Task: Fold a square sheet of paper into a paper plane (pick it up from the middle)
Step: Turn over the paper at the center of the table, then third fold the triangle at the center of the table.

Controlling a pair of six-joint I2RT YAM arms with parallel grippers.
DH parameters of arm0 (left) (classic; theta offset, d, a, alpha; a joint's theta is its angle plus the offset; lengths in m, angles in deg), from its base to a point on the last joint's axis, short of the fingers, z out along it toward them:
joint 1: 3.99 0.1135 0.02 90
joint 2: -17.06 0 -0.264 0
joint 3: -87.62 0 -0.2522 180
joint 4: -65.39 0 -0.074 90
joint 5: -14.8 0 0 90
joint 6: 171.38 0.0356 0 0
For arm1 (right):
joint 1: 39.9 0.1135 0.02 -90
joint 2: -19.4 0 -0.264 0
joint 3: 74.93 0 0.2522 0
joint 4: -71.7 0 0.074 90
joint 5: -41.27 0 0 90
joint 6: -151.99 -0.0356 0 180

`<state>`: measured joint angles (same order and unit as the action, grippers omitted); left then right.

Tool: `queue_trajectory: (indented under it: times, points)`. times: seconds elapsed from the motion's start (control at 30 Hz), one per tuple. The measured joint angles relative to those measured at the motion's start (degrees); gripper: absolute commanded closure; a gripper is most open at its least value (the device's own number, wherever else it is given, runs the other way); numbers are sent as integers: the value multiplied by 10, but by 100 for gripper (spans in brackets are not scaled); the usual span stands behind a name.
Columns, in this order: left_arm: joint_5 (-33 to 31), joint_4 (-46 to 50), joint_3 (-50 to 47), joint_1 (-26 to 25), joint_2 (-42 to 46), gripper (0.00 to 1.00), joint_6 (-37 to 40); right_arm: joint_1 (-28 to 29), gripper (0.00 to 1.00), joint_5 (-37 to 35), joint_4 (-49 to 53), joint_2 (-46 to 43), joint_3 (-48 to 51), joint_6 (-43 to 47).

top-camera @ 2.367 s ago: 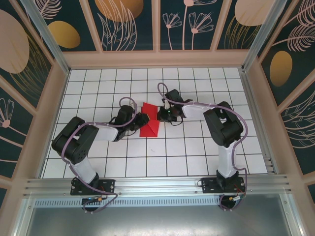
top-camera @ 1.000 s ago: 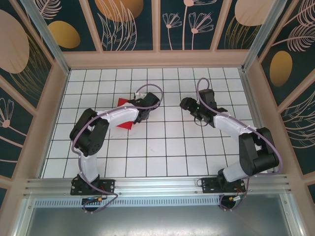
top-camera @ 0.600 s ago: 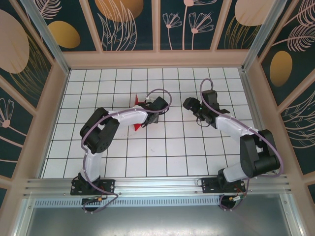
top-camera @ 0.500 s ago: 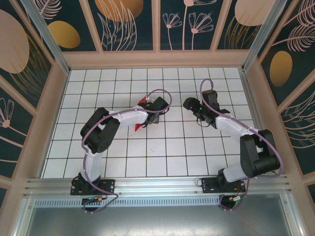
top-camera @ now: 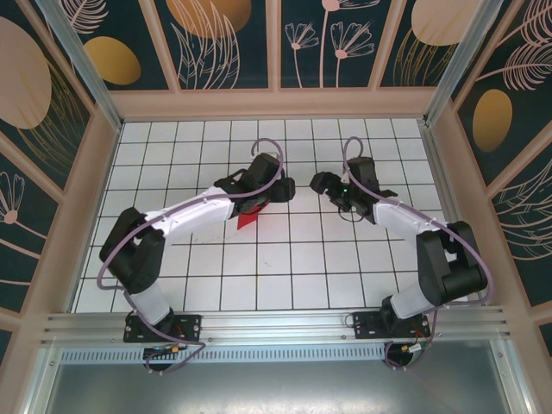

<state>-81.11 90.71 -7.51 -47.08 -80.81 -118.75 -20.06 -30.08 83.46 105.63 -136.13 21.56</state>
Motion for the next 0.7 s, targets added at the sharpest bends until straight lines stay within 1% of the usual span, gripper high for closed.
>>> queue_trajectory:
  times: [0.1,0.2,0.33,0.5,0.63,0.7]
  points:
    - [24,-42,-48,27,54,23,-17,33,20,21,-5,19,-13,0]
    - [43,-81,-116,74,97,19,-44,67,20,36,-9,41,-33,0]
    - [46,-103,-197,127,129,16,-74,110,23,54,-13,80,-64,-6]
    - [46,-114,-244,151,144,10,-95,152,30,73,-21,123,-82,-23]
    - [46,-129,-260,161,150,4,-107,176,36,85,-23,155,-95,-37]
    - [46,-138,-266,166,150,2,-111,185,40,90,-28,169,-100,-44]
